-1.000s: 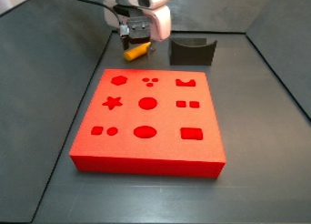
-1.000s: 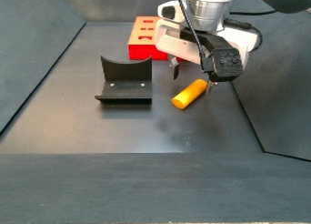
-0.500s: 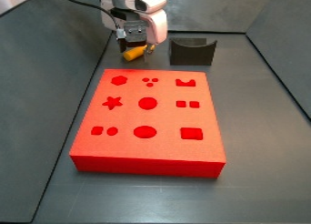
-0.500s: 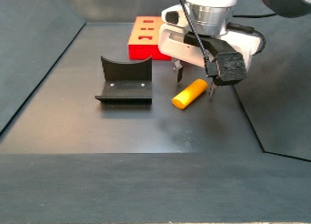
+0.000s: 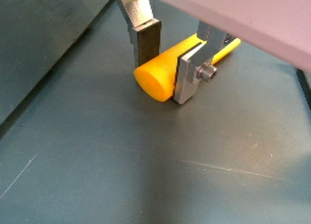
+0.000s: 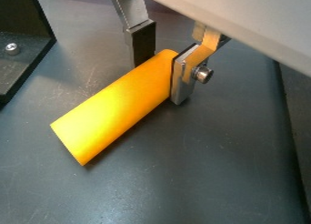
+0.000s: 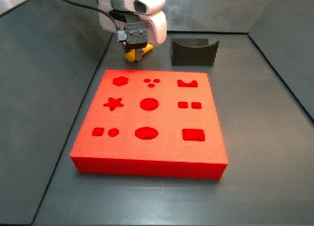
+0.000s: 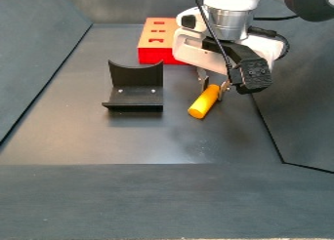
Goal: Pick up the oval object. Move up. Place the oval object on the fixture. Regrasp the oval object. Move to above the board. Insert the oval object.
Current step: Pick up the oval object, then move up.
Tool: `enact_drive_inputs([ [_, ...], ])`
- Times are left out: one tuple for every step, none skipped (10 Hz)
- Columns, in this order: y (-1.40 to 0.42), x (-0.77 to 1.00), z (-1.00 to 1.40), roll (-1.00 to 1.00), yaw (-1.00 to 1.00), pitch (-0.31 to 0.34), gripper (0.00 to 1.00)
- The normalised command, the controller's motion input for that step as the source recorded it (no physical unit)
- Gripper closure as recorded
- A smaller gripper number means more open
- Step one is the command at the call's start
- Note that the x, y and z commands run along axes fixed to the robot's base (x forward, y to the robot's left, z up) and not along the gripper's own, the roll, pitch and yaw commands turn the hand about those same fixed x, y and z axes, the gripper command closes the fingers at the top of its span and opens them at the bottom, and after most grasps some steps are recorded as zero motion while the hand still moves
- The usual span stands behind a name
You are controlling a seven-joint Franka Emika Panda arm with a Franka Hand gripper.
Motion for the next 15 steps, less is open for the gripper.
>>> enact_drive_inputs([
  [0.0,0.0,0.0,0.0,0.0,-0.02,1.0],
  [0.0,0.0,0.0,0.0,0.0,0.0,1.0],
  [0.0,0.0,0.0,0.0,0.0,0.0,1.0],
  [0.0,0.0,0.0,0.0,0.0,0.0,1.0],
  [0.0,0.0,0.0,0.0,0.0,0.0,1.0],
  [0.0,0.0,0.0,0.0,0.0,0.0,1.0],
  [0.0,0.0,0.0,0.0,0.0,0.0,1.0],
  [0.0,0.0,0.0,0.0,0.0,0.0,1.0],
  [0.0,0.0,0.0,0.0,0.0,0.0,1.0],
  [0.0,0.0,0.0,0.0,0.0,0.0,1.0],
  [0.0,0.0,0.0,0.0,0.0,0.0,1.0],
  [0.0,0.0,0.0,0.0,0.0,0.0,1.0],
  [0.0,0.0,0.0,0.0,0.0,0.0,1.0],
  [0.0,0.0,0.83,0.0,0.0,0.0,1.0],
  [0.08,0.02,0.85,0.01,0.04,-0.013,1.0],
])
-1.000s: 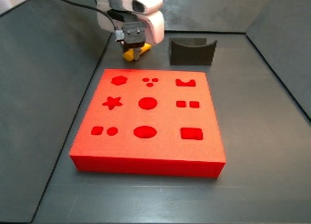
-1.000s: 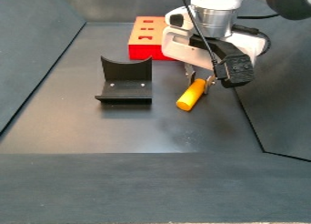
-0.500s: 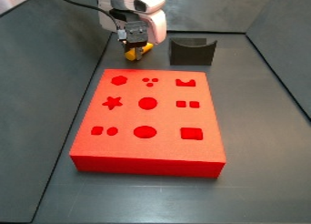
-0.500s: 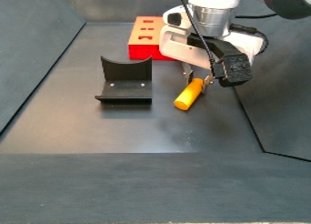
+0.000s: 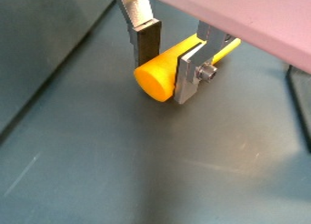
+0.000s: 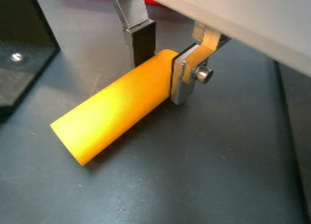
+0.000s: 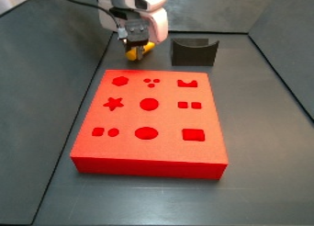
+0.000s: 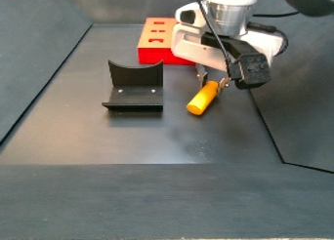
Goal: Pick up the oval object. Move up. Place the oval object on the fixture. Regrasp the oval object. Move to above the board. Insert the oval object.
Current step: Move up, then place the oval object on the fixture.
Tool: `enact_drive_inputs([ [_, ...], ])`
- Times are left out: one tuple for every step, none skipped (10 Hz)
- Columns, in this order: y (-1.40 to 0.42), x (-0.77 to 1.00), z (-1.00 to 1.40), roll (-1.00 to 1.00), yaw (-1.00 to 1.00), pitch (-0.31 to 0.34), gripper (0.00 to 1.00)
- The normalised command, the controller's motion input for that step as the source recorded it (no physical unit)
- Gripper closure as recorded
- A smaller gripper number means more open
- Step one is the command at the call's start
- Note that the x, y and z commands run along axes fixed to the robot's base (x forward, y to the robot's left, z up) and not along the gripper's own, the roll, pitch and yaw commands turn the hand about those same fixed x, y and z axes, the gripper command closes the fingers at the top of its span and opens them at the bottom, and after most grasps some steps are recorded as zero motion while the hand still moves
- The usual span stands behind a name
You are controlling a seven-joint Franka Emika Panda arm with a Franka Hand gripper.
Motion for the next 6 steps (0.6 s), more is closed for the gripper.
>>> enact_drive_inputs([
  [0.06,-0.01,0.72,0.01,0.03,0.013,1.0],
  [0.05,-0.02,0.64,0.01,0.02,0.02,1.0],
  [0.03,-0.02,0.46,0.02,0.0,0.027,1.0],
  [0.02,-0.02,0.32,0.02,0.0,0.031,1.0],
  [0.0,0.0,1.0,0.0,0.0,0.0,1.0],
  [0.0,0.0,1.0,0.01,-0.01,0.006,1.0],
])
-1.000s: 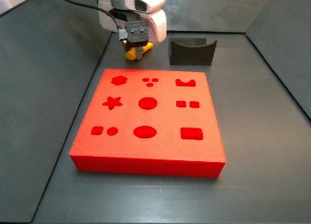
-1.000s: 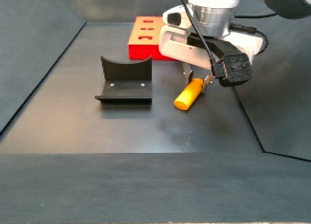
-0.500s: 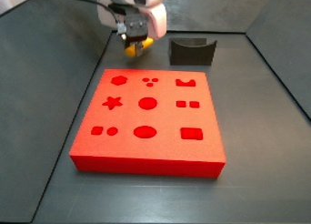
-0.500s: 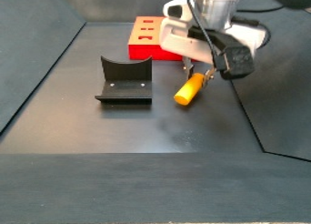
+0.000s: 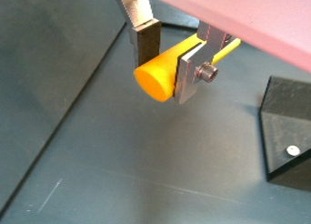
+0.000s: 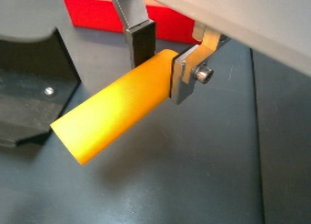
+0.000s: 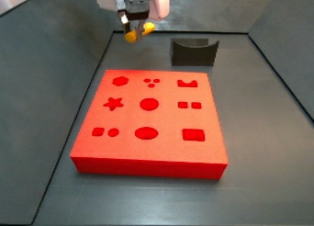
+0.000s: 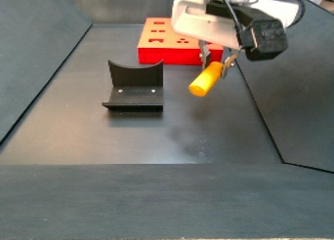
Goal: Pick up the oval object. Move up. Place the oval object on the fixture. Regrasp the oval object. Move to above the board. Insert the oval object.
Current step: Place the oval object on the fixture.
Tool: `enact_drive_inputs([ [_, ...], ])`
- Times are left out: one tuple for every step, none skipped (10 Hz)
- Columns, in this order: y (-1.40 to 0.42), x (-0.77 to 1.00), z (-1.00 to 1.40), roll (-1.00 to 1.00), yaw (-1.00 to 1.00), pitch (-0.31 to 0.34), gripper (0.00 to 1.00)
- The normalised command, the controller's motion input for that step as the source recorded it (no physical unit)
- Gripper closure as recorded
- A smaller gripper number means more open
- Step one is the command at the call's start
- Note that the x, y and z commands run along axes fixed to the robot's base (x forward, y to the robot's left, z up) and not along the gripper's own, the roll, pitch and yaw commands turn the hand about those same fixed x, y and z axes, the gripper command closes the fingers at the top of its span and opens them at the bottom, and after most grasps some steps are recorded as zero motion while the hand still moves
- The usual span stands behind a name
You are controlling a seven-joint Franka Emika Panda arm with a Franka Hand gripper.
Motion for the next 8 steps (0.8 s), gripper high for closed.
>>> enact_drive_inputs([
  [0.0,0.0,1.0,0.01,-0.01,0.02,1.0],
  [0.0,-0.01,1.0,0.02,-0.01,0.028,1.0],
  [0.0,-0.01,1.0,0.02,-0.01,0.032,1.0],
  [0.01,-0.02,1.0,0.03,-0.01,0.036,1.0],
  [0.01,-0.02,1.0,0.04,-0.01,0.037,1.0],
  [0.02,-0.02,0.91,0.05,-0.01,0.044,1.0],
  [0.02,-0.02,0.8,0.05,-0.01,0.05,1.0],
  [0.02,-0.01,0.58,0.05,-0.01,0.061,1.0],
])
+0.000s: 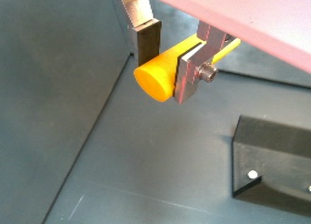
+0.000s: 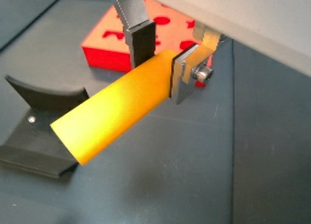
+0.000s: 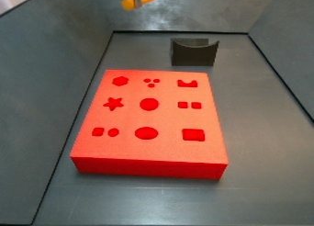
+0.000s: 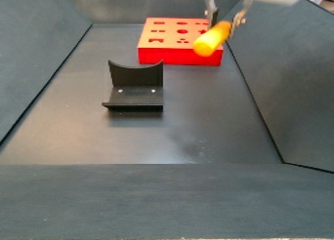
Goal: Pick up the oval object. Move up. Place the oval object on the fixture. Regrasp the oval object. Move to above the board. Insert the oval object.
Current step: Place the oval object on the fixture.
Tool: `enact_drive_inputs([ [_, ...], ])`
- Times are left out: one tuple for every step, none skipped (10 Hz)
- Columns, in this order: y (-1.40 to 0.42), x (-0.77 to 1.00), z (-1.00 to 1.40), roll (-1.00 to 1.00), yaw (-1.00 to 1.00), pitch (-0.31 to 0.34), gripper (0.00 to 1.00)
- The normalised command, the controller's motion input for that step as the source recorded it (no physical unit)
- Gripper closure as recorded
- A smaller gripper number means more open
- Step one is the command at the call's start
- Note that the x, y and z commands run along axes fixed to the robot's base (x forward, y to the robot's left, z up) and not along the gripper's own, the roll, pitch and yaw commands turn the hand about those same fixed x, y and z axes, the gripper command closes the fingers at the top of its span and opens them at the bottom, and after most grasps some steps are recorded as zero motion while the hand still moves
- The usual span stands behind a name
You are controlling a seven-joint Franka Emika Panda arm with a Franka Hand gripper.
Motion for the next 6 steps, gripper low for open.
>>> enact_drive_inputs([
  [0.02,0.0,0.42,0.06,-0.01,0.069,1.0],
  [0.02,0.0,0.2,0.06,-0.01,0.079,1.0],
  [-0.24,1.0,0.05,0.16,1.0,-0.122,1.0],
  [-0.24,1.0,0.02,0.17,1.0,-0.12,1.0],
  [-0.22,1.0,0.02,0.18,1.0,-0.123,1.0],
  [-0.17,1.0,0.0,0.21,1.0,-0.135,1.0],
])
